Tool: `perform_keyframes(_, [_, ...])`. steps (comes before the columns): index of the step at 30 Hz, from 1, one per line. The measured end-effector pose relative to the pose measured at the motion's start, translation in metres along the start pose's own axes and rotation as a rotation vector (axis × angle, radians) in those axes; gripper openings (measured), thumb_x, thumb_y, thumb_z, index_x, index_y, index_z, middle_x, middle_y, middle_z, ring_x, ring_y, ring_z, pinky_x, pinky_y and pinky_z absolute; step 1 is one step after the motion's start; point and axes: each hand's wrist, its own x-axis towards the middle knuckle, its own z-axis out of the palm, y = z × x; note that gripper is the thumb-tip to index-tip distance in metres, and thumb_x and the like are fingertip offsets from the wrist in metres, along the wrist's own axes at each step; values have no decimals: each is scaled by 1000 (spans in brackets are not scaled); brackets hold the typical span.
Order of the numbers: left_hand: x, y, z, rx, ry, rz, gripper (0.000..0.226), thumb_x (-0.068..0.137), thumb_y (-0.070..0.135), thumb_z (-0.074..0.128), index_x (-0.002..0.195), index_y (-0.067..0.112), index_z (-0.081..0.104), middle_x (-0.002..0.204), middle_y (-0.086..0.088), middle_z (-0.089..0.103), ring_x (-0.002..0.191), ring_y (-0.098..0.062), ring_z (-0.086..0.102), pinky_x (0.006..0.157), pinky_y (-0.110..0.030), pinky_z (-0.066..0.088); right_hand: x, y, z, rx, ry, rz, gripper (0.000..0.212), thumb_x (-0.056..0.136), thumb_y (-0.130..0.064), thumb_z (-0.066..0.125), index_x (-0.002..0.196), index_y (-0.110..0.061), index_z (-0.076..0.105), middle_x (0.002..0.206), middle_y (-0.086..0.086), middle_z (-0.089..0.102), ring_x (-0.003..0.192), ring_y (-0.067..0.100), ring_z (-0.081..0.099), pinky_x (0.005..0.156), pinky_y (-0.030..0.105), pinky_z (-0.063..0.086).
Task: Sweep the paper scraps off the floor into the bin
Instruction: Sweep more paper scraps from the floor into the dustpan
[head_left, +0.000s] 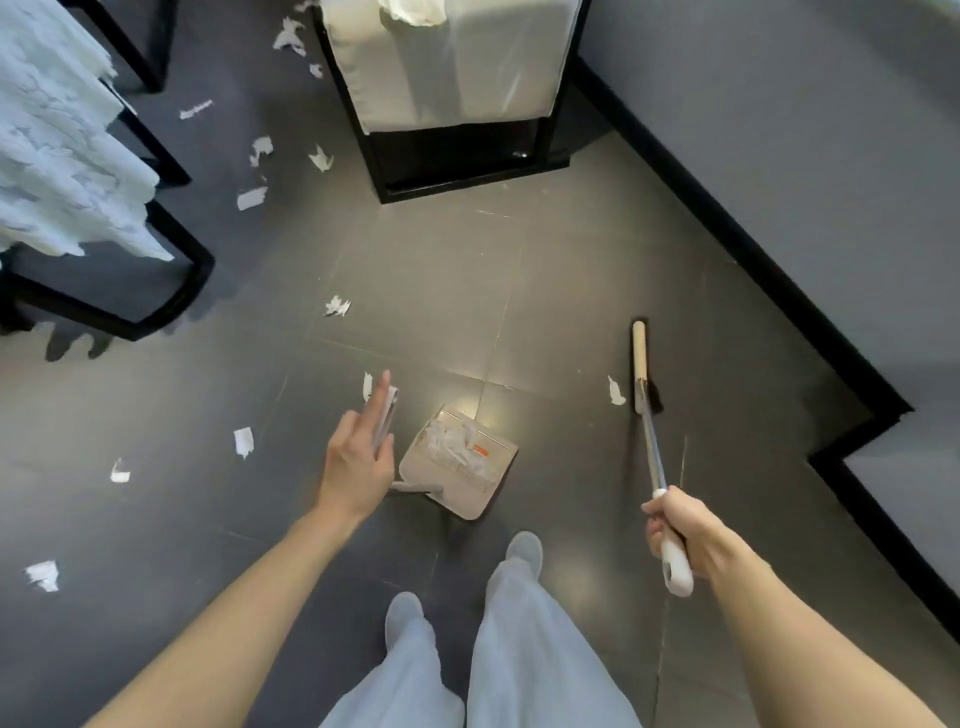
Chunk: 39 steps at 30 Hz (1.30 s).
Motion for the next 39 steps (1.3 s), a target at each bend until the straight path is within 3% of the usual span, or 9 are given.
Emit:
perform_keyframes(3, [-6,-10,-4,12,44,-29,90,84,-5,60,145,44,17,83,-8,49,69,-29,50,75,-32,42,4,-11,9,-135,-36,-4,25,78,5,44,80,-19,36,60,5,41,34,16,36,43,23,31])
perform_keyframes(7, [-15,-22,-14,4,79,-98,81,84,-4,61,147,35,28,91,-13,56,78,-36,57,77,-37,46,5,-39,39,-129,-73,-10,36,80,7,41,76,-27,29,68,3,40,30,12,36,36,18,31])
perform_keyframes(10, [-26,-36,-26,8,103,-116,77,83,-6,61,148,24,32,98,-18,60,84,-39,59,81,-40,47,-9,-49,65,-213,-139,-18,48,86,6,43,117,-30,38,71,5,40,32,12,38,35,19,32])
perform_keyframes(13, [-41,-58,-45,11,137,-129,77,82,-7,62,146,27,34,101,-18,61,86,-41,60,79,-43,48,-25,-42,104,-373,-228,-66,62,91,0,45,145,-23,25,70,8,46,43,14,40,43,26,37])
perform_keyframes(16, [-57,-78,-69,-13,169,-175,78,84,-6,60,148,27,30,106,-16,62,92,-40,60,81,-42,48,-43,-35,156,-519,-247,-124,45,88,-5,40,132,-12,35,84,15,53,53,19,45,55,31,41])
perform_keyframes(18, [-66,-92,-86,-30,192,-206,76,85,-7,59,149,17,25,116,-14,63,101,-37,60,86,-35,45,-57,-36,193,-576,-278,-149,34,85,-2,39,118,-10,41,81,16,54,49,19,46,50,28,41])
perform_keyframes(28, [-96,-170,-145,-96,337,-348,75,84,-12,57,147,17,30,132,11,46,117,-27,56,89,2,27,-103,-42,341,-752,-473,-202,44,59,-2,48,102,-8,53,54,10,48,44,20,44,48,29,36])
perform_keyframes(34, [-83,-189,-158,-163,344,-480,77,87,-8,54,149,27,25,134,-9,55,119,-27,54,93,-19,35,-121,-66,367,-830,-430,-337,47,67,1,46,113,-10,55,54,11,53,46,22,46,52,30,42])
perform_keyframes(39, [-59,-195,-166,-125,407,-562,75,87,-9,54,150,20,26,132,-14,56,117,-31,53,88,-13,31,-121,-125,384,-916,-373,-521,35,90,-5,37,122,-13,48,69,12,56,40,17,48,43,24,42])
